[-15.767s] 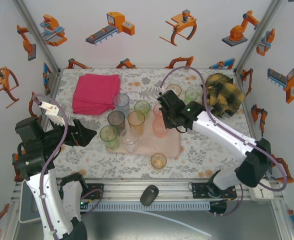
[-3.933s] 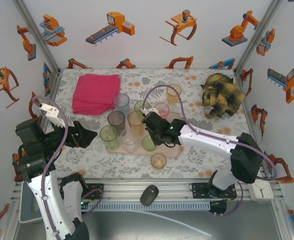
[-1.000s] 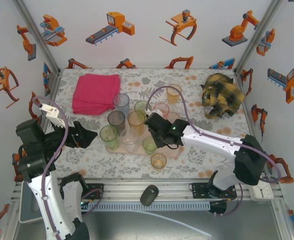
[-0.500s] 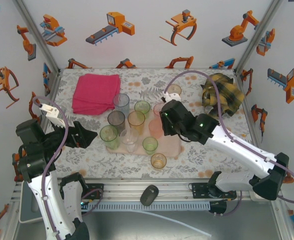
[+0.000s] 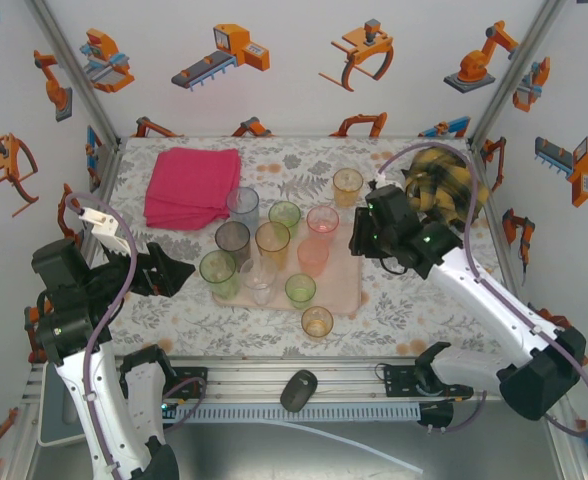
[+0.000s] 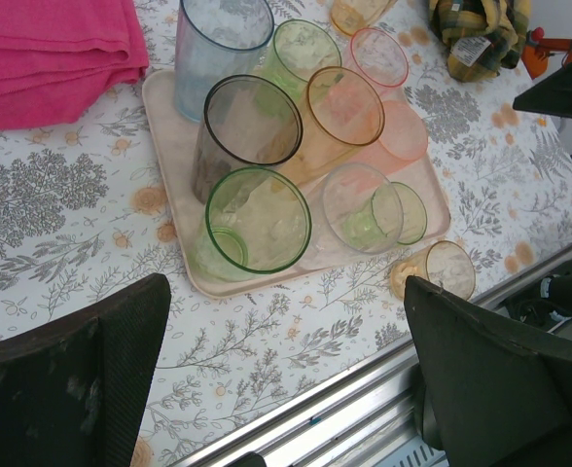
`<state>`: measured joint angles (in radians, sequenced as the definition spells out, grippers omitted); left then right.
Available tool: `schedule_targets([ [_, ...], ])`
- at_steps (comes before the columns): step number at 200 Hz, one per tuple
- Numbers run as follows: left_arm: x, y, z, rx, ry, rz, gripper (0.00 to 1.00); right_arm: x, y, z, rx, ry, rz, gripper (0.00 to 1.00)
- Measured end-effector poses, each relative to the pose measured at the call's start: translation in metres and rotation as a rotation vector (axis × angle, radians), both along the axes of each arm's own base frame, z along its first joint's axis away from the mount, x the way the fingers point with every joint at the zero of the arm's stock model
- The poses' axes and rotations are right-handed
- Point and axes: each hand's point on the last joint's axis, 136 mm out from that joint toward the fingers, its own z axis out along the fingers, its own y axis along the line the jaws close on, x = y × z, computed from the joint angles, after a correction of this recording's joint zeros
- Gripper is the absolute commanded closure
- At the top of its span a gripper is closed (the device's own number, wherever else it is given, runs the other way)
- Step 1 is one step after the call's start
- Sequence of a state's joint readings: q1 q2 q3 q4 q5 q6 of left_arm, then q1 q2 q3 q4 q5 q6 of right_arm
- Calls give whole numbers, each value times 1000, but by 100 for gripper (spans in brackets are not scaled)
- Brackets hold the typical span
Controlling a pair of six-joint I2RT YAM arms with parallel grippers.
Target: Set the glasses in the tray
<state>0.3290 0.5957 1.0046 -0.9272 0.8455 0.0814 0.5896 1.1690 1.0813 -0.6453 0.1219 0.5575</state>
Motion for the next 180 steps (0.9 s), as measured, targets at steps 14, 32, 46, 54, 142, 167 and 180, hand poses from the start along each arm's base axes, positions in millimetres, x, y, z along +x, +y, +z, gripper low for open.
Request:
schedule_targets([
  [14, 0, 0, 0, 0, 0, 0, 3, 10, -5, -6, 38, 17, -25, 57],
  [32, 0, 0, 0, 0, 0, 0, 3, 23, -8, -15, 73, 41, -47, 57],
  [46, 0, 0, 0, 0, 0, 0, 3, 34, -9, -22, 105, 61, -59, 58],
  [54, 0, 0, 0, 0, 0, 0, 3, 40, -8, -25, 122, 68, -62, 57],
  [142, 0, 0, 0, 0, 0, 0, 3, 89, -7, -64, 249, 136, -105, 60],
  [167, 0, 0, 0, 0, 0, 0, 3, 99, -7, -69, 245, 151, -109, 61],
  [180, 0, 0, 0, 0, 0, 1, 3, 107, -5, -65, 247, 142, -104, 61],
])
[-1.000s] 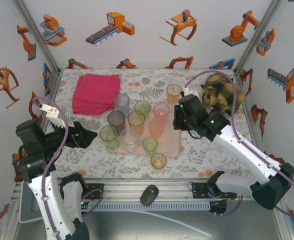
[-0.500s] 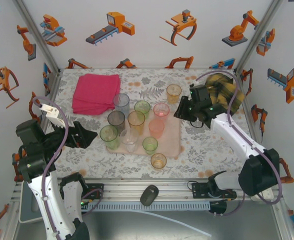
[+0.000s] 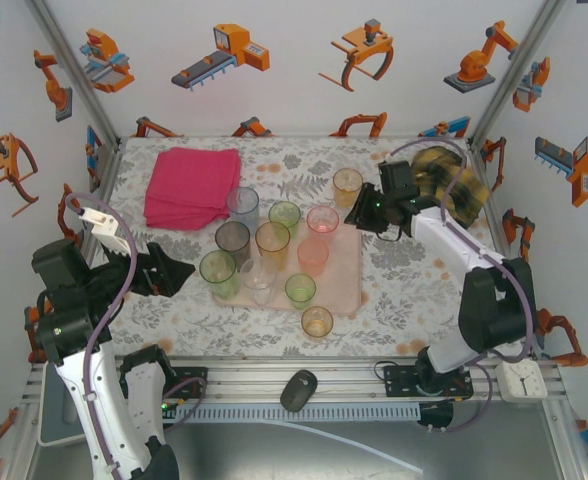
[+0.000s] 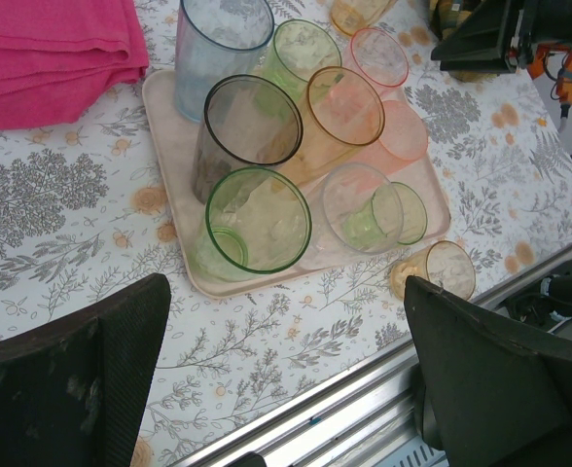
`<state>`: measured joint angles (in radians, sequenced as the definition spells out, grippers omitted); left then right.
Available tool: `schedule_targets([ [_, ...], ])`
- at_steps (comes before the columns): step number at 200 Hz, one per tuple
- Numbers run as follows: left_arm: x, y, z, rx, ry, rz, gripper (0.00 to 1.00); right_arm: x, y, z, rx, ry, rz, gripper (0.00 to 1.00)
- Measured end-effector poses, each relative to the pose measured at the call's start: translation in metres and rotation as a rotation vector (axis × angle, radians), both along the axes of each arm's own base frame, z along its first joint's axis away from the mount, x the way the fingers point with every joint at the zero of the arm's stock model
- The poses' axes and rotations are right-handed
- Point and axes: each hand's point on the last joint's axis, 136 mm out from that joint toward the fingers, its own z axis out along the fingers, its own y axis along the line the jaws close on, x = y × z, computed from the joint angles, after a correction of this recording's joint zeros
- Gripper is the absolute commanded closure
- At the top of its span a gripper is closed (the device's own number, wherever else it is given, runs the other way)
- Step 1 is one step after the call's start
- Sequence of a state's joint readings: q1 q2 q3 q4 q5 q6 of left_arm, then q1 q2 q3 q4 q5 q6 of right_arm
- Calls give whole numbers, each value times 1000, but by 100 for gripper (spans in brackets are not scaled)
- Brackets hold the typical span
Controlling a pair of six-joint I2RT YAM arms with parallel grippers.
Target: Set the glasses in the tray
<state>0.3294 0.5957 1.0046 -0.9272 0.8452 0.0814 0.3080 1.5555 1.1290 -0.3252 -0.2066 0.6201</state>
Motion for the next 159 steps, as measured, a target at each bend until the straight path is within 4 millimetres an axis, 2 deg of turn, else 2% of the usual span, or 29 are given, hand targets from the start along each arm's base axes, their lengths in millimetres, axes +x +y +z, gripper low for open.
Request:
schedule_targets([
  [31, 0, 1, -1, 4, 2, 7, 3, 14, 6, 5, 10, -24, 13, 60],
  [94, 1, 2, -1, 8, 3, 14, 3, 20, 10, -23, 6, 36, 23, 61],
  [159, 1, 3, -1, 8, 3, 18, 3, 28, 19, -22, 46, 27, 41, 61],
])
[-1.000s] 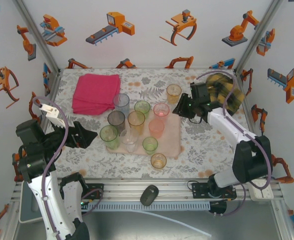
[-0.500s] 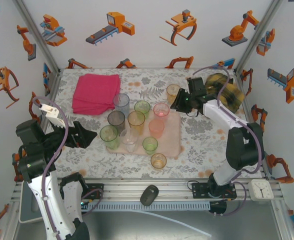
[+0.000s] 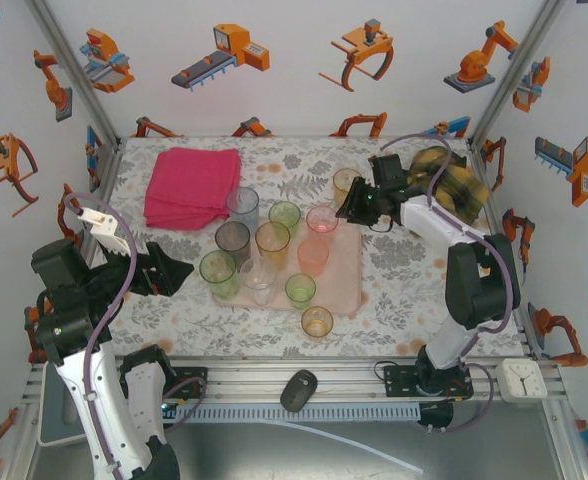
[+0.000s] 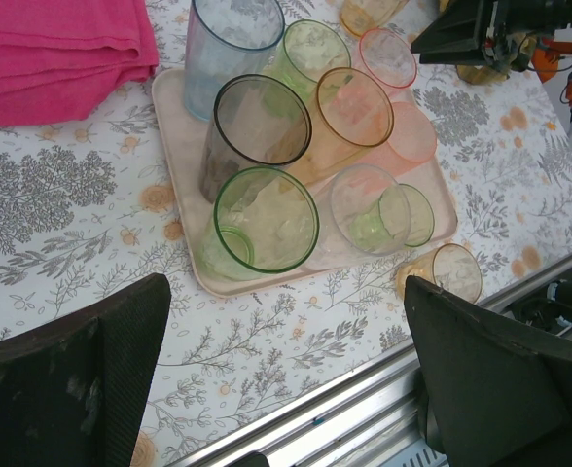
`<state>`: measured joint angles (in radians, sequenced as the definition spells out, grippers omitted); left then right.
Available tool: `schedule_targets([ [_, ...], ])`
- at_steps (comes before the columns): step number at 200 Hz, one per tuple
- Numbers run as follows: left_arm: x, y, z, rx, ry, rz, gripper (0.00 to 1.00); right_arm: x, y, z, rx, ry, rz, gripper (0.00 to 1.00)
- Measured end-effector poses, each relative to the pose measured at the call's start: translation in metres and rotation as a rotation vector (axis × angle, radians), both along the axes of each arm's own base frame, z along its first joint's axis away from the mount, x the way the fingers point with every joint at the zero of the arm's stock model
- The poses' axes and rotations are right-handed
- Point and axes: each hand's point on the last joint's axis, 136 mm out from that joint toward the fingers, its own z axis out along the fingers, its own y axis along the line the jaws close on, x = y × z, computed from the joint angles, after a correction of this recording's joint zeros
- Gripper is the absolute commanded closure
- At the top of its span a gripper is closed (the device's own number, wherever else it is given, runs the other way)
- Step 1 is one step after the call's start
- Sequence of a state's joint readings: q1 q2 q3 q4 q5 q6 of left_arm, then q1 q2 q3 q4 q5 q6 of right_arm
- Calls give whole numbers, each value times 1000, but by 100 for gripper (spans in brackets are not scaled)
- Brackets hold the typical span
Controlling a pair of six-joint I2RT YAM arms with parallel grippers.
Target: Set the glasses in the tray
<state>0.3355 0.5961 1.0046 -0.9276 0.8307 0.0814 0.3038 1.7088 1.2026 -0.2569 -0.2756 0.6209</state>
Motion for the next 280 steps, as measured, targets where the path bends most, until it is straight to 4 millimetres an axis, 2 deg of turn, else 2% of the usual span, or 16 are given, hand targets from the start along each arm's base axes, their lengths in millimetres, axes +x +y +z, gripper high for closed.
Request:
schedule_targets([
  [154, 0, 0, 0, 0, -1, 0, 3, 4, 18, -2, 111, 21, 22, 63],
  [280, 0, 0, 0, 0, 0, 0, 3, 6, 23, -2, 144, 26, 27, 63],
])
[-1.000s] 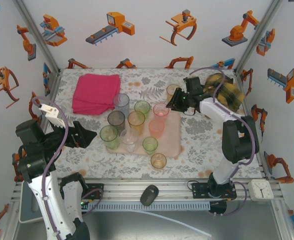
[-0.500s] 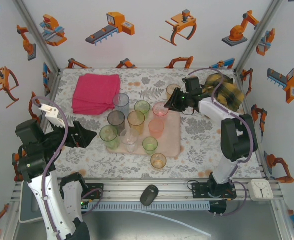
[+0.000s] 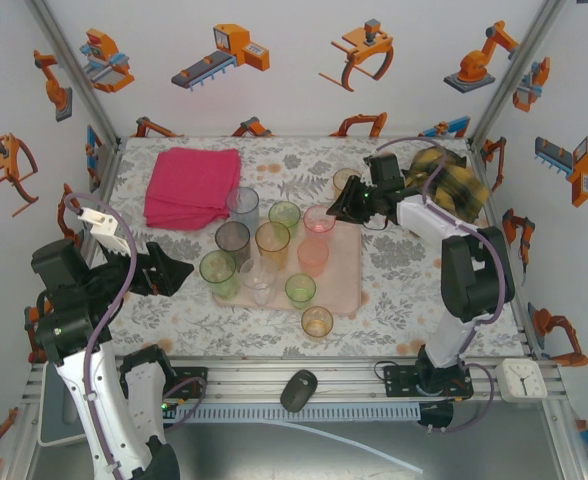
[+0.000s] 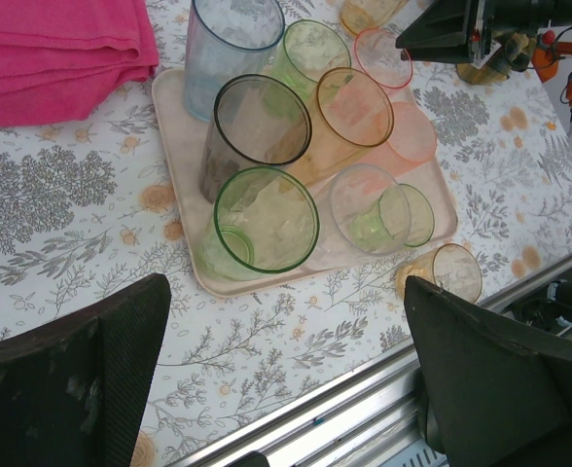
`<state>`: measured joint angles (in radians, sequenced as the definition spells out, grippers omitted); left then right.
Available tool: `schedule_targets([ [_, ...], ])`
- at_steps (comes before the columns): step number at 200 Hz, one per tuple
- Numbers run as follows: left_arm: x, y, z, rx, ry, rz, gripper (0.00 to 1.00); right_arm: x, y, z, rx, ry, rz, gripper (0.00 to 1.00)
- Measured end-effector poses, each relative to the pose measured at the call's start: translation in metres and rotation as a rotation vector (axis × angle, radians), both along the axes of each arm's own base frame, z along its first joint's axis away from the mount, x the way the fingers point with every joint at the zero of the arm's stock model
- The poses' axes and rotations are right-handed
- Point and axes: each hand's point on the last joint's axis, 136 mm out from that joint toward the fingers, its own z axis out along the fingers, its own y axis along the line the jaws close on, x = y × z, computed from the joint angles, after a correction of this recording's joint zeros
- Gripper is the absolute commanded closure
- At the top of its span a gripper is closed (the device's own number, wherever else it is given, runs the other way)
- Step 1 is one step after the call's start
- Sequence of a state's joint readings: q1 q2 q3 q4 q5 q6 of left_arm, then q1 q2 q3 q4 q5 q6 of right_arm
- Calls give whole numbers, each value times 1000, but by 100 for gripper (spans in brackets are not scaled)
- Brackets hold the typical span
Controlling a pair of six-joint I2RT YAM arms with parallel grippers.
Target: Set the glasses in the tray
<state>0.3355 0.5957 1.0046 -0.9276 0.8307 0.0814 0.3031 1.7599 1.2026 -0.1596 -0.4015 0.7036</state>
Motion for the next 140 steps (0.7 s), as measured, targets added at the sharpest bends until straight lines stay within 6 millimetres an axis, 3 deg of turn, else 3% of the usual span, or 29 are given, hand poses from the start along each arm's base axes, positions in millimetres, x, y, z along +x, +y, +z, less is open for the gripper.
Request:
schedule_targets([
  [41, 0, 0, 0, 0, 0, 0, 3, 3, -5, 5, -43, -4, -6, 62],
  [110, 0, 0, 0, 0, 0, 0, 3, 19, -19, 37, -168, -83, -18, 61],
  [140, 0, 0, 0, 0, 0, 0, 3, 30, -29, 62, -241, -140, -31, 60],
])
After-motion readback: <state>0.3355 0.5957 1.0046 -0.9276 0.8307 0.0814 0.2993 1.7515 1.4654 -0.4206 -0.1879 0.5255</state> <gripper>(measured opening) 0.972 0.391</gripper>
